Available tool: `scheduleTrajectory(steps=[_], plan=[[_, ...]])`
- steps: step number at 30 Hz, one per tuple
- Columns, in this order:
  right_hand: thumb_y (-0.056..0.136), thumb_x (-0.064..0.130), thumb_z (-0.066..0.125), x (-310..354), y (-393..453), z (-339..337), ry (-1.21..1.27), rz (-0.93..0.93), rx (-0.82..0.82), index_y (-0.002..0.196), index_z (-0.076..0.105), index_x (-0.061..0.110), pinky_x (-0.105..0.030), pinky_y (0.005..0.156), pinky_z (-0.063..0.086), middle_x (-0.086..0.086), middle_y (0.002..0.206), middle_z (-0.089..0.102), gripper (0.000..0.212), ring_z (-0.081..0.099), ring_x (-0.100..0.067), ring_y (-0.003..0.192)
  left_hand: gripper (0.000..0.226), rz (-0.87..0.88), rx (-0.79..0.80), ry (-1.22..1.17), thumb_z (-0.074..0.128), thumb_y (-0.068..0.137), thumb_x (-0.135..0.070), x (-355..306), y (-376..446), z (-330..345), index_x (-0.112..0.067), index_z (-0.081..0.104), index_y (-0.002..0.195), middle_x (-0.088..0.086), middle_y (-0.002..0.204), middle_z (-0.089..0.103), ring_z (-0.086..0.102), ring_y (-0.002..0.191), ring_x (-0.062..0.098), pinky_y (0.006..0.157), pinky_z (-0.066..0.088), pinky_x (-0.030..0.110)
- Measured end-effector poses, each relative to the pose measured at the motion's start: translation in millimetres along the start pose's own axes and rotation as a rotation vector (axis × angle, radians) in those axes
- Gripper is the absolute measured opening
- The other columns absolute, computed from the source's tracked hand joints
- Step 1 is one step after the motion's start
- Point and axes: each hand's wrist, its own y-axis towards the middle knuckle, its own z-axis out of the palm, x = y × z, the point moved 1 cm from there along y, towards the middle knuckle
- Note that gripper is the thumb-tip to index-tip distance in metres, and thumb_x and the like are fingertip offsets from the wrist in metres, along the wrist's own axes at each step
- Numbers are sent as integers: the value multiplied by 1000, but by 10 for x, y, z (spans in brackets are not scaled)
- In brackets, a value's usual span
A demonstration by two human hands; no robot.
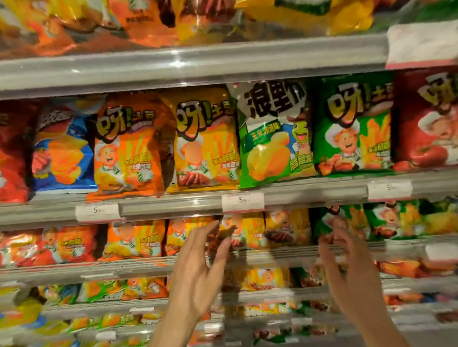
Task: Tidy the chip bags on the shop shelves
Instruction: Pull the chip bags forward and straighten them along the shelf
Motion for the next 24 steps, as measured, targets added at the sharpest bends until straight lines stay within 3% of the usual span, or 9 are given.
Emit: scheduleTrajectory(steps=[3, 7, 12, 17, 24], plan=[[99, 49, 47, 53, 160, -3, -36, -124, -42, 140, 50, 19, -52, 96, 54, -4, 136, 55, 51, 58, -28, 123, 37, 121, -41, 85, 55, 98, -45, -71, 251, -3, -28, 57, 131, -14, 120, 58, 51, 115, 0, 94, 39, 17], [100, 35, 56, 350, 439, 27, -63, -326, -100, 125, 62, 16, -44, 91, 55, -2, 117, 63, 32, 63, -24, 108, 30, 318, -75, 300, 59, 96, -39, -9, 585, -34, -21, 61, 119, -1, 109, 58, 57, 104, 23, 78, 50, 41], [93, 30, 58, 773, 746, 260, -164, -573, -51, 109, 70, 13, -40, 82, 55, -6, 97, 64, 26, 63, -25, 93, 20, 473, -59, 401, 64, 96, -33, 44, 803, -63, -19, 62, 109, -1, 97, 54, 54, 90, 24, 64, 49, 40], [87, 23, 69, 975, 828, 380, -225, -574, 22, 109, 74, 22, -36, 69, 57, 0, 94, 60, 22, 62, -20, 87, 24, 521, -27, 385, 66, 94, -37, 106, 904, -84, -20, 61, 111, -2, 96, 53, 55, 91, 22, 63, 49, 38], [94, 34, 56, 803, 861, 542, -232, -672, -38, 117, 63, 20, -38, 74, 54, -2, 99, 56, 28, 58, -21, 87, 27, 537, -7, 364, 64, 96, -39, 143, 944, -85, -21, 61, 115, -4, 96, 52, 53, 90, 18, 64, 49, 37]])
